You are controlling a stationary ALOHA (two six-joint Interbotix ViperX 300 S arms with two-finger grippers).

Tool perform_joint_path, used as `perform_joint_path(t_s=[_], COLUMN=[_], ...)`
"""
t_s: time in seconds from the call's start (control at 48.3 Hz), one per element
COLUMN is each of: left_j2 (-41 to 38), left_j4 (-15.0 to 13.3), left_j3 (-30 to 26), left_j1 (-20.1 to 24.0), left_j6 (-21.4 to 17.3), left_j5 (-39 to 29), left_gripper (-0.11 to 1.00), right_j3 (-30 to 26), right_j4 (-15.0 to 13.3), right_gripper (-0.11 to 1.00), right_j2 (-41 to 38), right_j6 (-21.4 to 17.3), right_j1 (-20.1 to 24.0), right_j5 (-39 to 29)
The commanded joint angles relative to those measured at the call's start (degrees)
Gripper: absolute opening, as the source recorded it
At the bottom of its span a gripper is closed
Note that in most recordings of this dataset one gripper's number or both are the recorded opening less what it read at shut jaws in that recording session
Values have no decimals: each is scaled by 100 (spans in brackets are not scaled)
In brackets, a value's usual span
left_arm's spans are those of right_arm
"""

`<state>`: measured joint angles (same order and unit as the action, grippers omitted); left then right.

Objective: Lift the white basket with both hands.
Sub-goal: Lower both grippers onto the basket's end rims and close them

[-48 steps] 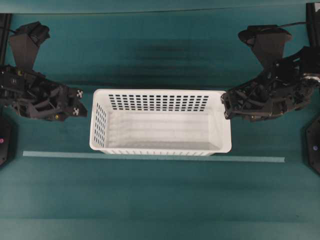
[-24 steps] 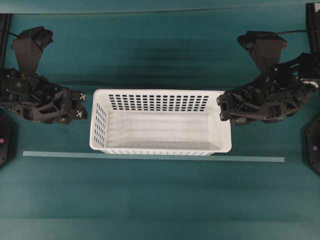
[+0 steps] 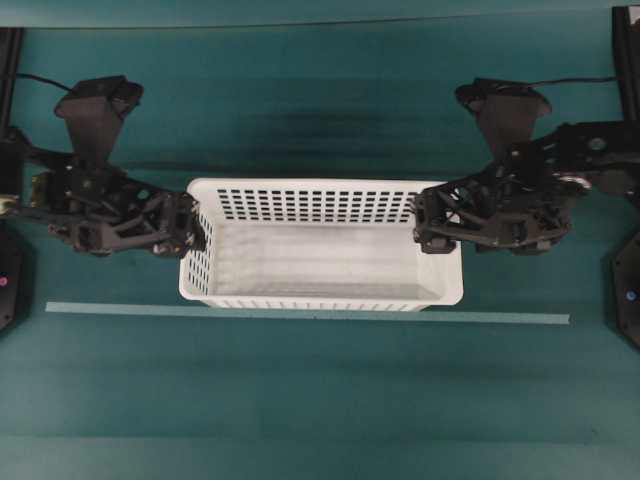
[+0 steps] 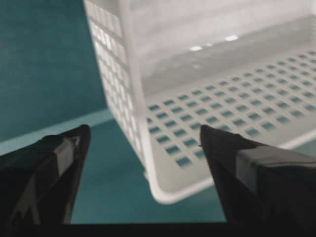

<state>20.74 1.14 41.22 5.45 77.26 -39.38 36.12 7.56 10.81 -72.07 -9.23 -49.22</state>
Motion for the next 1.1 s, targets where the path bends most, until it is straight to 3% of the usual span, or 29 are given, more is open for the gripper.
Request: perform_joint_path(t_s=[0.0,0.352,0.849,1.076], left_j2=[-325,-1371,-1644,-1696], left_j4=[18,18,18,18], left_j3=[-97,-123,-44,-35], left_j1=[26,62,149,141], left_j6=[9,9,0,-18], left_j5=[114,712,1151,1178], left_gripper=[93,92,92,91], right_j3=[-35,-9,9,18], right_j4=[-18,-35,-35,-26], right_gripper=[96,96,95,83], right_j2=[-299,-976,-1151,-1178], right_j6=[-9,-97,-97,-114], right_j1=[53,88,88,79], right_j5=[185,729,826,1037])
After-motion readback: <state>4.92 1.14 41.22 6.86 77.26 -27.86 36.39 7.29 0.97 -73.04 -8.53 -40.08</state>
